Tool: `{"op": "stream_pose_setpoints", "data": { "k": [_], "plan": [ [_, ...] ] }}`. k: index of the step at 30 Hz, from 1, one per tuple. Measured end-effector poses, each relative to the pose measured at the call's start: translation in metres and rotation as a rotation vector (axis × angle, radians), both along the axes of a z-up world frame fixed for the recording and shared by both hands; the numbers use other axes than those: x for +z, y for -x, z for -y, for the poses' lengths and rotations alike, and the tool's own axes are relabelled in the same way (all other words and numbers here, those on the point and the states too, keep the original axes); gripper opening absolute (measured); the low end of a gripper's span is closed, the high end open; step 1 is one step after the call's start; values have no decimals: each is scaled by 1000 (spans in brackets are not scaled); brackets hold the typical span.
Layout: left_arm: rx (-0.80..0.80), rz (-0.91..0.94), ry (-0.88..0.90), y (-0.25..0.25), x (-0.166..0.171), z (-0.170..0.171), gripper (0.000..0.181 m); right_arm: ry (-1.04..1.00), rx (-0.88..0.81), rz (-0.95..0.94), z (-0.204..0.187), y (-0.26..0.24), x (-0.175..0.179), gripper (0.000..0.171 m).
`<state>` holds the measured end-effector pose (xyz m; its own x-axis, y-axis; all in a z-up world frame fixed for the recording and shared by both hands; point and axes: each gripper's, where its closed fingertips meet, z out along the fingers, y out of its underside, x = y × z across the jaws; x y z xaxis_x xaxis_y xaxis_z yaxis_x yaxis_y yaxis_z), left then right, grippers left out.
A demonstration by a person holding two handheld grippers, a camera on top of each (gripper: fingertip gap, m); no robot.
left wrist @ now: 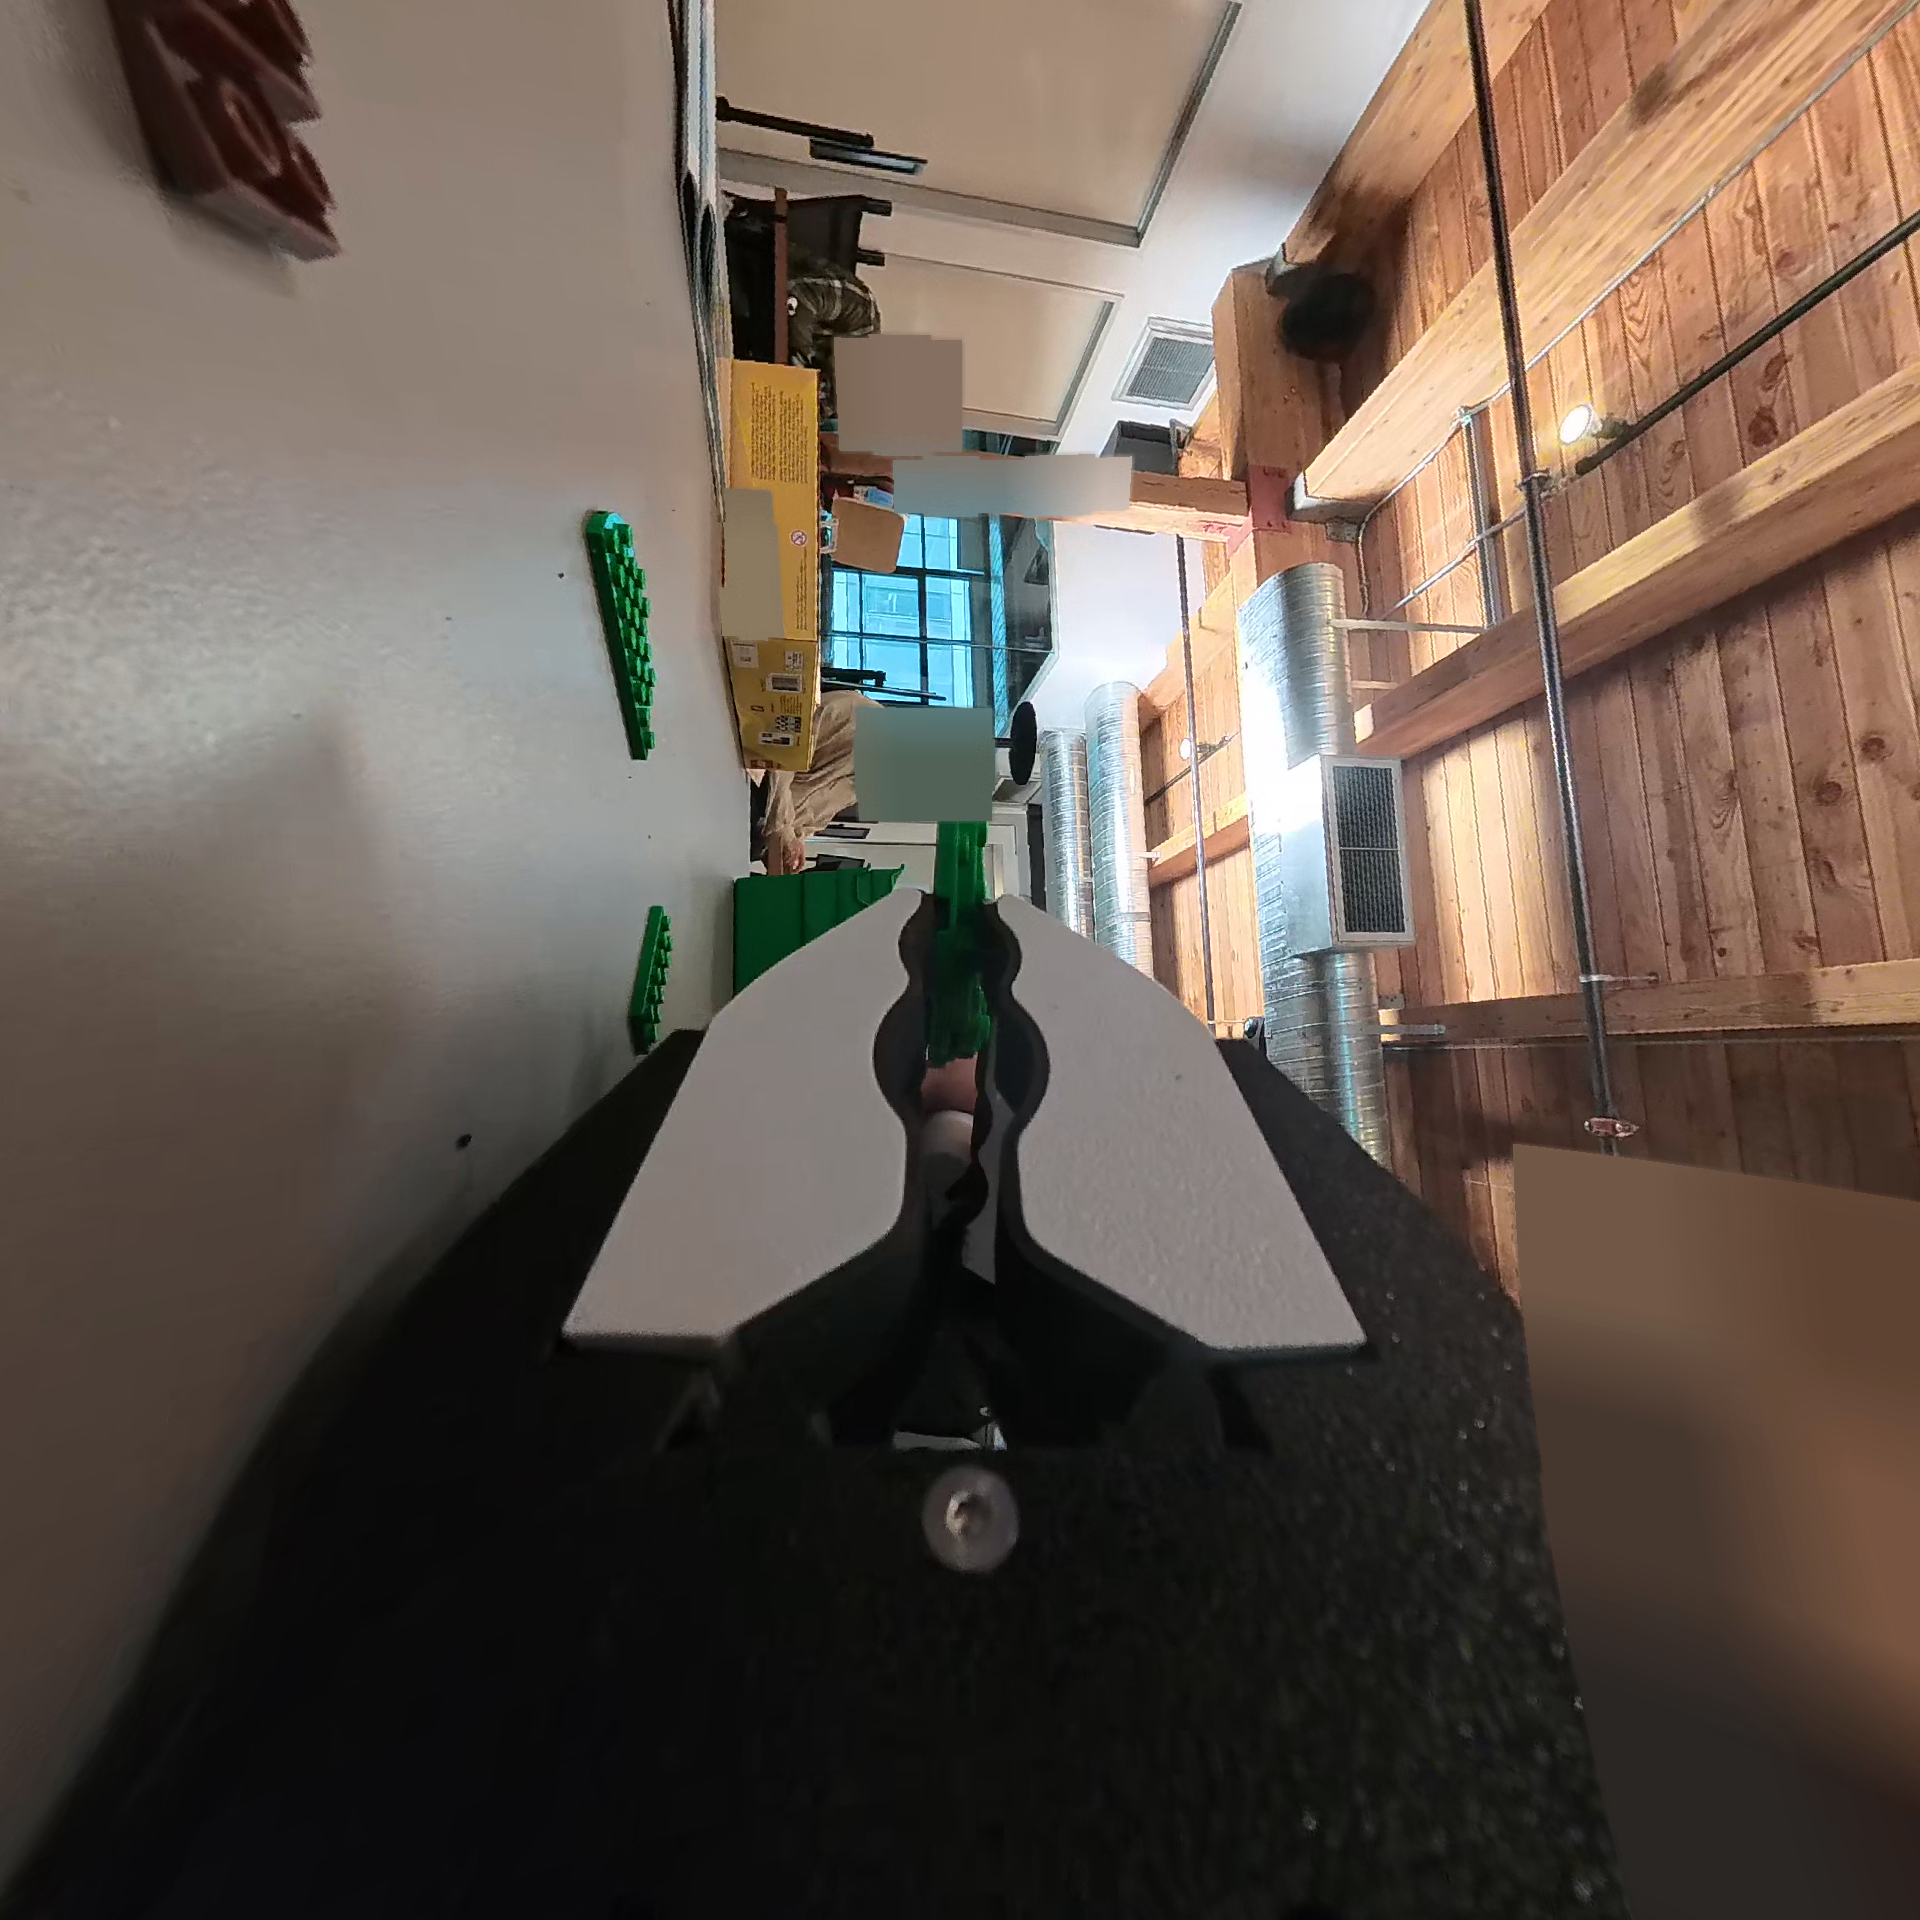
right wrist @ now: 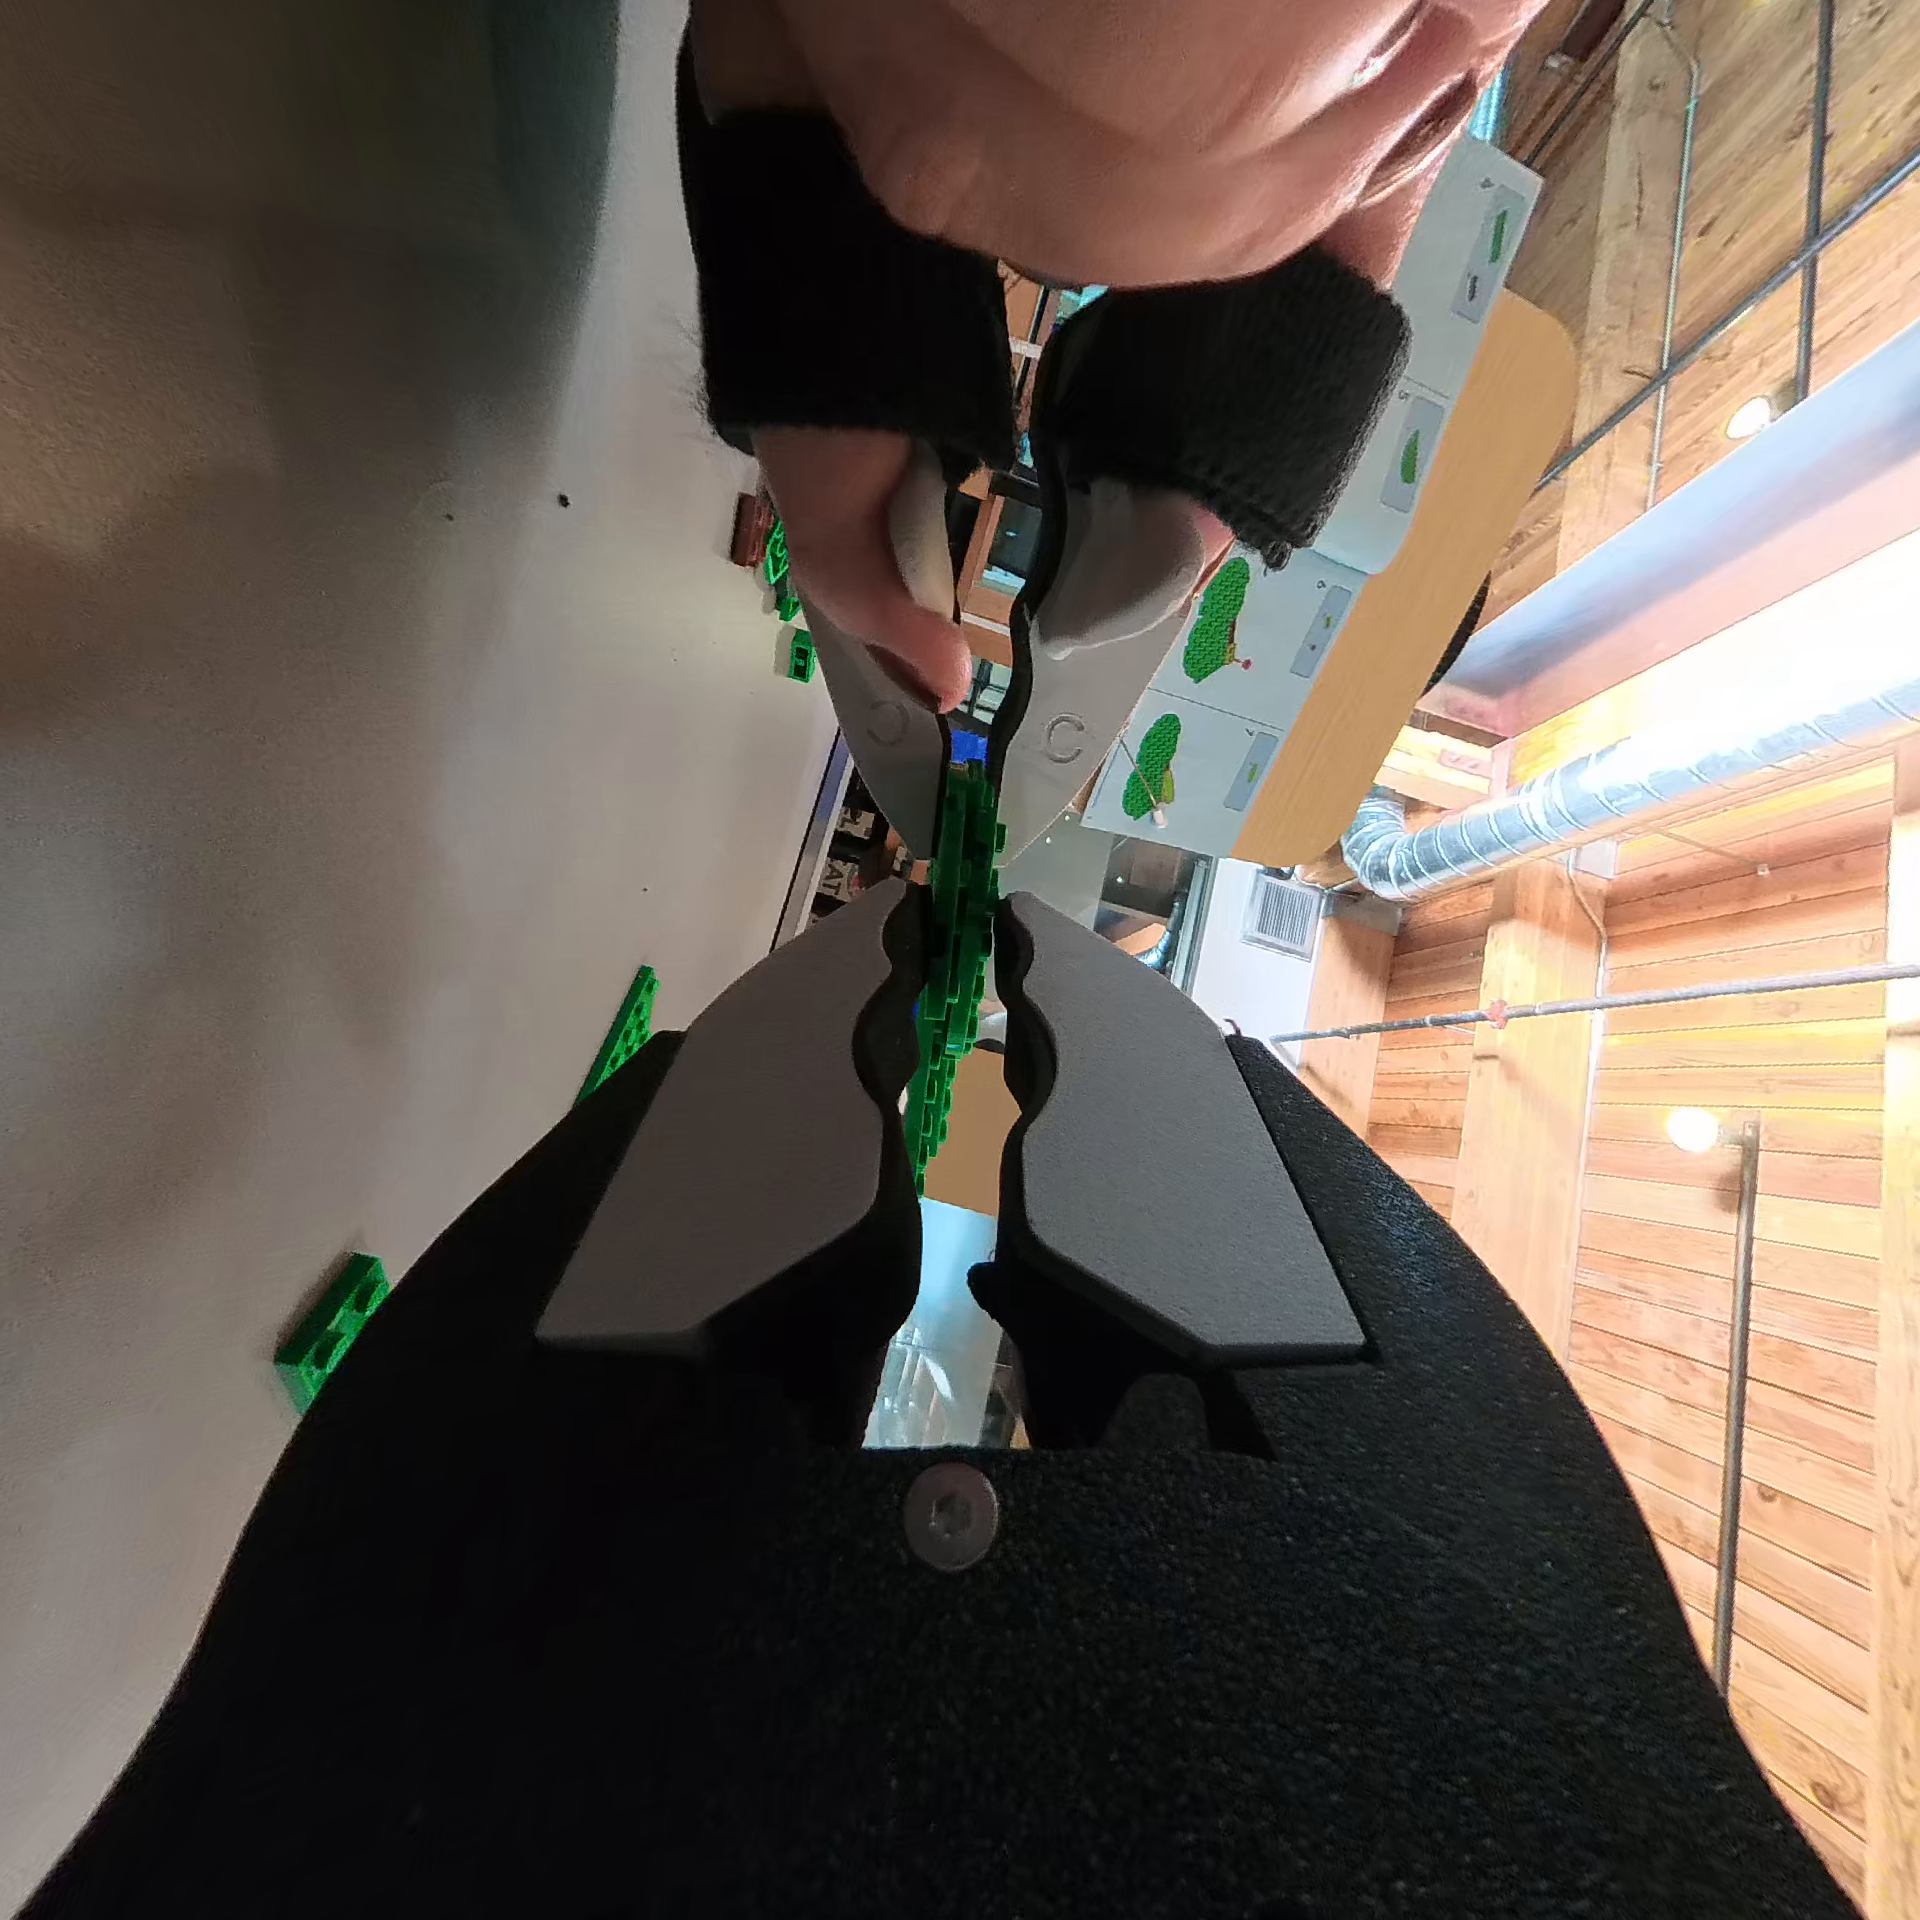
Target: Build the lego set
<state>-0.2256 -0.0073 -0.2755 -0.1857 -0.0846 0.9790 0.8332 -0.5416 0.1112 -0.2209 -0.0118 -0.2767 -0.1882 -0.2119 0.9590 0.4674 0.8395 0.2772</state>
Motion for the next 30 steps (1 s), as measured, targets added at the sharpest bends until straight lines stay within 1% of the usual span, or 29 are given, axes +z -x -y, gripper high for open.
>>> {"op": "stream_pose_setpoints", "data": {
  "k": [5,13,21,24,30],
  "plan": [
    [-12,15,0,-1,1,2,7,72,1,-7,2,0,1,10],
    [-27,-7,-6,-2,2,3,7,-2,21,8,2,-2,1,11],
    [-47,-2,-13,-4,2,4,7,-16,50,19,4,-4,2,11],
    [-56,9,-24,-6,4,5,7,15,49,0,6,-5,4,10],
    [-54,11,-17,-7,2,5,7,-8,50,3,7,-6,2,10]
  ]
}}
